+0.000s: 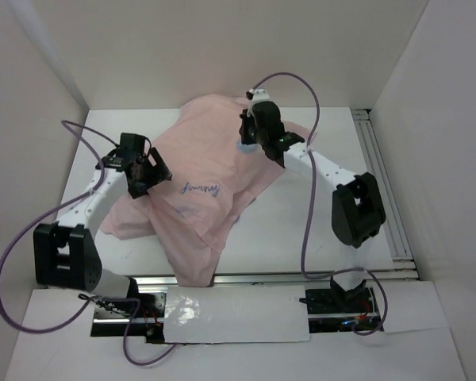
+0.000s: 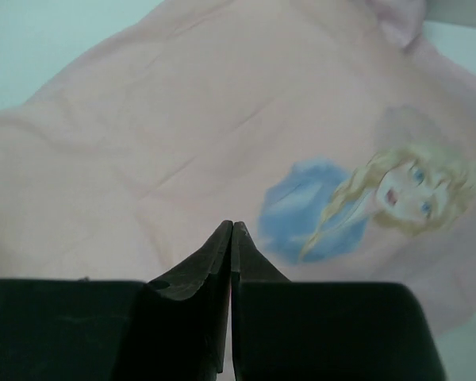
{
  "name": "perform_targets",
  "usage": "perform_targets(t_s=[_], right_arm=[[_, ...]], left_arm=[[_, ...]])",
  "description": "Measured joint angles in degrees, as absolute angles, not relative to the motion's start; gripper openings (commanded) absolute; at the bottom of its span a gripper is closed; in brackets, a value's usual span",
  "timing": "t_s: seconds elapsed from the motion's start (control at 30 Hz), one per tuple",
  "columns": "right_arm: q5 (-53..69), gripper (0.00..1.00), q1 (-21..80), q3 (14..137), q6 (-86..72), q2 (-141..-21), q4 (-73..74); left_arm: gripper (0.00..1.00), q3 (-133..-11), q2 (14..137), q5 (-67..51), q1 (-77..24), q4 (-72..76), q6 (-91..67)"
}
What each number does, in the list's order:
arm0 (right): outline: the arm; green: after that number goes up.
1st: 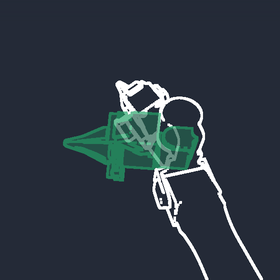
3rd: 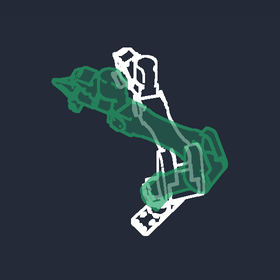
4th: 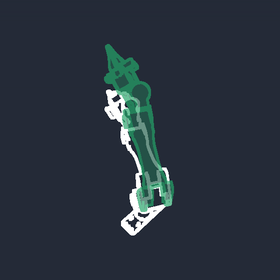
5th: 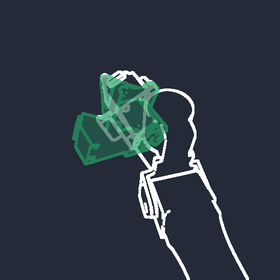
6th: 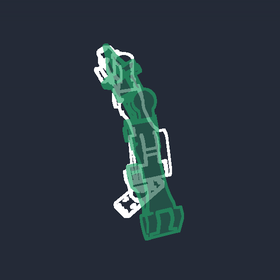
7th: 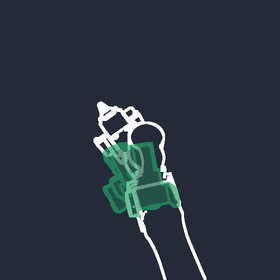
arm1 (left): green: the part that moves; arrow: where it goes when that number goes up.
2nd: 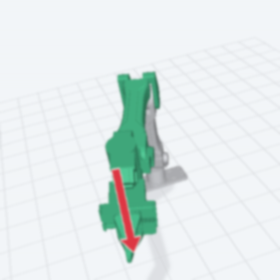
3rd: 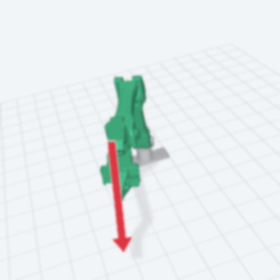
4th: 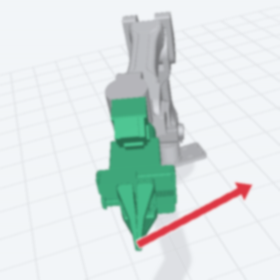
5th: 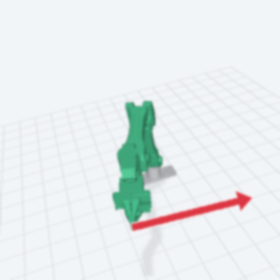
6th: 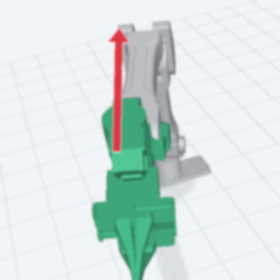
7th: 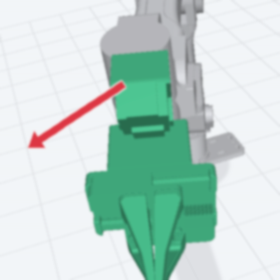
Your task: Put the pillow into the pillowcase
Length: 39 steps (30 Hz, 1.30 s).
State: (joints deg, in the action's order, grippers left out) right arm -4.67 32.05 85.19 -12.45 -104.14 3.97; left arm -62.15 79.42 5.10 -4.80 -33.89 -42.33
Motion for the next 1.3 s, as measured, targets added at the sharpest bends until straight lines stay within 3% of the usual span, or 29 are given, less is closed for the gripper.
perform_targets(t_s=[0.07, 0.17, 0.3, 0.4, 0.5, 0.63, 0.77, 0.83, 0.9, 0.93, 1.0, 1.13, 1.3], right_arm=[[-3.8, 0.07, 29.4, 90.2, -11.5, -108.6, 3.7], [-3.0, 0.17, 26.3, 97.6, -9.9, -116.8, 2.8], [-1.2, 0.17, 23.5, 108.2, -8.8, -129.9, 2.2], [-0.3, 0.11, 22.3, 112.4, -9.1, -137.3, 2.0], [-2.0, 0.09, 22.0, 108.2, -11.3, -136.8, -2.7], [-7.1, 0.04, 20.9, 92.5, -16.3, -127.0, -7.9], [-12.7, 0.04, 18.3, 77.7, -22.6, -117.3, -9.3], [-14.5, 0.09, 17.3, 73.6, -24.3, -114.0, -8.9], [-16.0, 0.21, 17.0, 70.8, -24.8, -111.1, -7.4], [-16.4, 0.37, 17.0, 70.6, -24.9, -110.1, -5.8], [-16.6, 0.59, 17.1, 71.2, -24.7, -108.9, -3.0], [-15.6, 0.69, 16.8, 73.0, -23.2, -106.2, 1.5], [-13.9, 0.76, 15.1, 72.3, -22.9, -100.2, 5.0]], left_arm=[[0.95, -65.1, 84.5, 4.3, -4.8, -33.8, -42.0], [0.84, -69.0, 92.7, 3.0, -4.7, -33.7, -40.9], [0.83, -79.2, 106.0, 2.2, -4.7, -36.2, -39.0], [0.85, -87.1, 112.0, 2.4, -5.3, -39.1, -36.9], [0.87, -95.0, 116.7, 3.1, -6.3, -42.1, -33.1], [0.99, -108.0, 124.9, 3.3, -7.8, -44.6, -27.9], [0.99, -126.3, 136.0, 2.1, -10.6, -42.9, -23.3], [0.99, -130.7, 138.7, 0.8, -11.8, -40.0, -22.4], [0.99, -129.6, 138.4, 0.1, -12.8, -37.3, -22.5], [0.99, -127.3, 137.1, 0.2, -12.8, -36.1, -22.6], [0.99, -118.9, 131.4, 0.6, -12.5, -34.3, -23.5], [0.99, -102.3, 117.2, 2.0, -9.1, -34.8, -27.6], [0.99, -83.0, 97.5, 5.9, 3.3, -35.9, -35.0]])
